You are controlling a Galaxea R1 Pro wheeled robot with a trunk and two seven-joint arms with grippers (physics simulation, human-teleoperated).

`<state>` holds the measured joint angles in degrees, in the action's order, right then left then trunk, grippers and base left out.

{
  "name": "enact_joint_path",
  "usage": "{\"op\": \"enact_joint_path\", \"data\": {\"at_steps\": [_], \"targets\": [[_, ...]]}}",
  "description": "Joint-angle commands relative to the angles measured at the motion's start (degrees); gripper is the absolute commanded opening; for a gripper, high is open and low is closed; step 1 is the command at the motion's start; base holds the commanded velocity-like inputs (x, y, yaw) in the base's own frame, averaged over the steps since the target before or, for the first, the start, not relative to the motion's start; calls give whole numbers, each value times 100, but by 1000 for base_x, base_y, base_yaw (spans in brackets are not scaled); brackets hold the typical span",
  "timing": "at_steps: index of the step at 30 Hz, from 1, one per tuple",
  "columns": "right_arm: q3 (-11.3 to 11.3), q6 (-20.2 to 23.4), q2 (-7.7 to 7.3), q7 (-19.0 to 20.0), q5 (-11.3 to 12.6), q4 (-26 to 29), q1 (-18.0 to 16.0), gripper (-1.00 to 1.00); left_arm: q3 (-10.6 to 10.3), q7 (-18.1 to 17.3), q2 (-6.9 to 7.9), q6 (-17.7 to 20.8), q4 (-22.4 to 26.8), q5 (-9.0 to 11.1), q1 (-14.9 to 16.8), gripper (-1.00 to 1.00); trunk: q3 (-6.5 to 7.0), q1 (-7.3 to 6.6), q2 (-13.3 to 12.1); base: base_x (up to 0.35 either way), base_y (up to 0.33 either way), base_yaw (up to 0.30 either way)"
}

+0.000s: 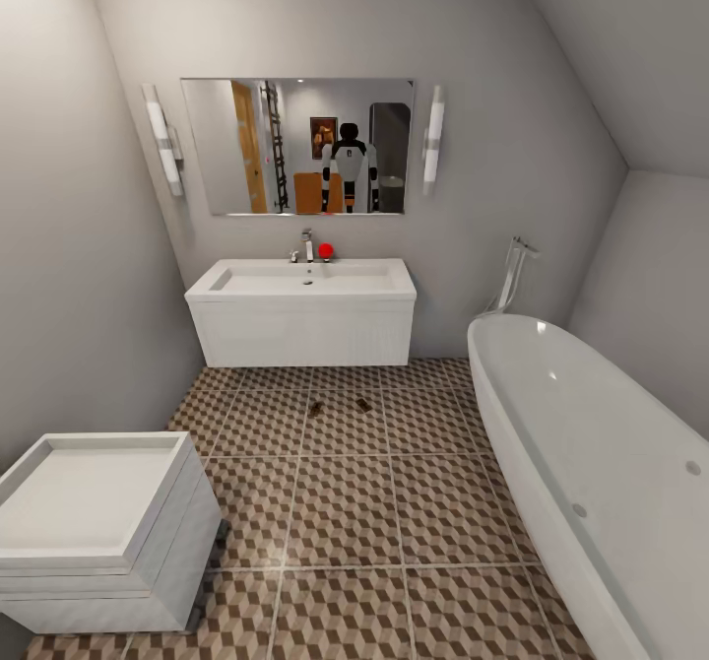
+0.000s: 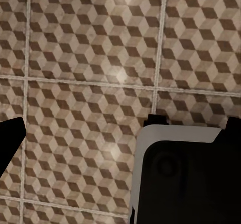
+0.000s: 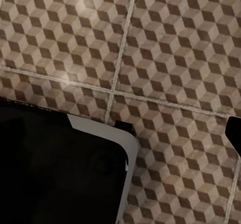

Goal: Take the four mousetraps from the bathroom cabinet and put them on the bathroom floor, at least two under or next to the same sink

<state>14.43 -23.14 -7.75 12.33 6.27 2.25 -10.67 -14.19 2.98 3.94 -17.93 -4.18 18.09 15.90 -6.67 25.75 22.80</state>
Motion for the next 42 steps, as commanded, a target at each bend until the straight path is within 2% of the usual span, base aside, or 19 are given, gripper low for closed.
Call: {"op": "enact_joint_path", "data": {"at_steps": [1,7,15,25,42], "targets": [[34,-16,-1,33,61,-5,-5,100,-49,10,-4,-35,-21,28,10,100,-12,3,12,0,0,0],[34,-47,27,39,63,13,-5,100,-47,16,-4,-35,-22,28,10,100,-12,3,12,0,0,0],[34,-57,161,41,46,21,-5,100,-43,19,4,-36,-19,31,10,100,-12,3,12,0,0,0],[27,-77,192,34,53,21,-5,100,-47,19,-5,-35,-21,28,10,100,-12,3,12,0,0,0],[25,-173,195,33,55,18,-5,100,-49,10,-16,-35,-22,28,10,100,-63,3,12,0,0,243]]}}
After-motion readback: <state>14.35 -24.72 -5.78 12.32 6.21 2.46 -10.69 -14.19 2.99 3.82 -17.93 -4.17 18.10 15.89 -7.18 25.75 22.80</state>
